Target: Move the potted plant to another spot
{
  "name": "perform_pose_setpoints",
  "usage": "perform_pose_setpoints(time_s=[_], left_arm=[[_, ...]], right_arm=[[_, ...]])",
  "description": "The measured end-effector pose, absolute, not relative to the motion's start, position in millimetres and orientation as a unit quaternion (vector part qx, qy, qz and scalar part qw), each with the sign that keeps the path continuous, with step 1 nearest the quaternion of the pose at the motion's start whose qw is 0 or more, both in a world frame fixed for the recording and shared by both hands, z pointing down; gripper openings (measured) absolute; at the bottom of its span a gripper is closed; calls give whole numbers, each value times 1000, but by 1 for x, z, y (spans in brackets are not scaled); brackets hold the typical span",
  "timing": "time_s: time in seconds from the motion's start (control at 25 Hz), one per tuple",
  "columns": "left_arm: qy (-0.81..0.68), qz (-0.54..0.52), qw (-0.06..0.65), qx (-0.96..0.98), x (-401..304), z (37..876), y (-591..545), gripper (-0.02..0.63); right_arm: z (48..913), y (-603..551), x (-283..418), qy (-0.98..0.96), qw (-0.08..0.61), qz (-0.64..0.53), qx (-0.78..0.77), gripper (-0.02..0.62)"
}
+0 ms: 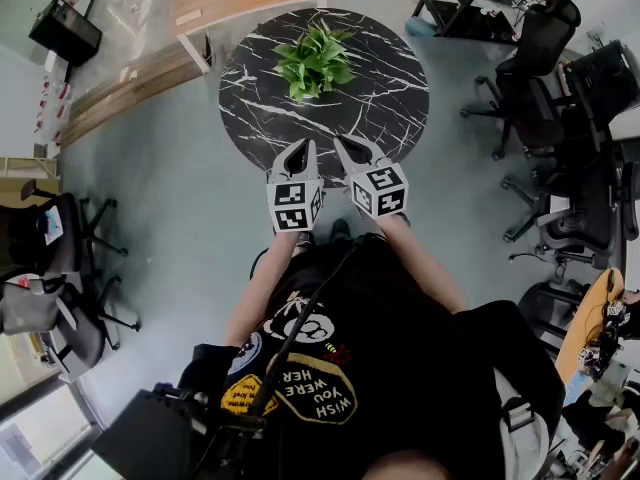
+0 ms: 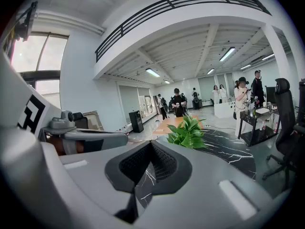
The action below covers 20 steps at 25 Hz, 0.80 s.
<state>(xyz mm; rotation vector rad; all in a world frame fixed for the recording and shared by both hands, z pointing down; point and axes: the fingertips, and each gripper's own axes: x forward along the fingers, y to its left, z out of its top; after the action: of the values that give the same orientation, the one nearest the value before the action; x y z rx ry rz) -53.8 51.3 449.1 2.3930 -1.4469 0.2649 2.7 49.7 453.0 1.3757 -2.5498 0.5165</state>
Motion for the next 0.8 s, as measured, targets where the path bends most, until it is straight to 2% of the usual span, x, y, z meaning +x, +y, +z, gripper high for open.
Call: perform_pose_setpoints(time_s=[0.8], left_arm=[[-503,102,198,835,-80,474,47,5]], right_arm=[[477,42,-9,-851,102,202,474,2]])
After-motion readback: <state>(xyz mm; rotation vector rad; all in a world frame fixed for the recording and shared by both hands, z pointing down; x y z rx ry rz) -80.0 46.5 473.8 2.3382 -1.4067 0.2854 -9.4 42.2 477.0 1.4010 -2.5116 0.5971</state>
